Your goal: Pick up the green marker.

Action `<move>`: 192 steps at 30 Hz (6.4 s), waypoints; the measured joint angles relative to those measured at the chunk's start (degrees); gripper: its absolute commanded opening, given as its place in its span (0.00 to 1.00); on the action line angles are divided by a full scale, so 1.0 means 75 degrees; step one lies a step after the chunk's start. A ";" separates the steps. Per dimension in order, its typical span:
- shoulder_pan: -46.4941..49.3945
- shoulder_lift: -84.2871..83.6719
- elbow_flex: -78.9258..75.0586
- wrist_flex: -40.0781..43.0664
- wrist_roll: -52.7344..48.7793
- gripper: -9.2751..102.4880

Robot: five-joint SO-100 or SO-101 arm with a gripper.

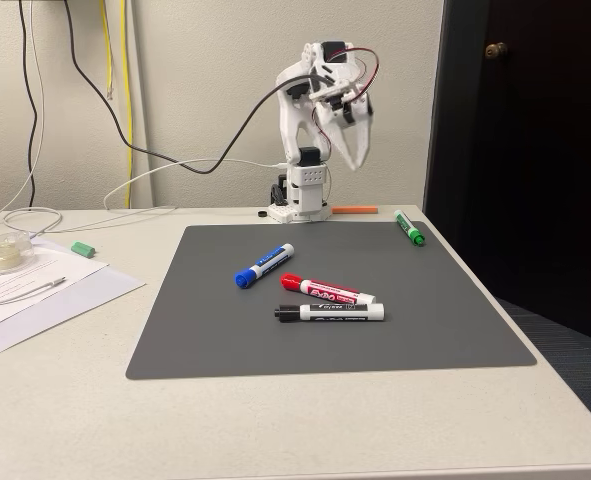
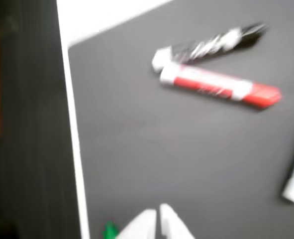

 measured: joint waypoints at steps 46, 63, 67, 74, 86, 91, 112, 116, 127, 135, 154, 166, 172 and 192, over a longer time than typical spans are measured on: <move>-0.3105 -0.1523 0.0691 0.0750 0.2215 0.08; -0.2965 0.0773 0.3070 0.0469 0.1922 0.08; -0.3188 0.0785 0.3281 0.0375 0.2074 0.08; -0.3469 0.0949 0.3387 0.0387 0.2156 0.08; -0.4324 0.0961 0.4500 -0.0434 0.2637 0.08; -0.4617 0.0914 0.4922 -0.0938 0.2801 0.08; -0.5637 0.1219 0.4934 -0.1477 0.4676 0.09; -0.5895 0.1066 0.4934 -0.1523 0.5039 0.09; -0.6023 0.0316 0.4676 -0.1594 0.5473 0.24; -0.6023 0.0316 0.4664 -0.1594 0.5473 0.24; -0.5895 -0.0844 0.4184 -0.2074 0.5332 0.30; -0.5824 -0.1676 0.4137 -0.2391 0.5449 0.30; -0.5824 -0.1805 0.4090 -0.2402 0.5473 0.20; -0.5824 -0.1840 0.4066 -0.2449 0.5473 0.14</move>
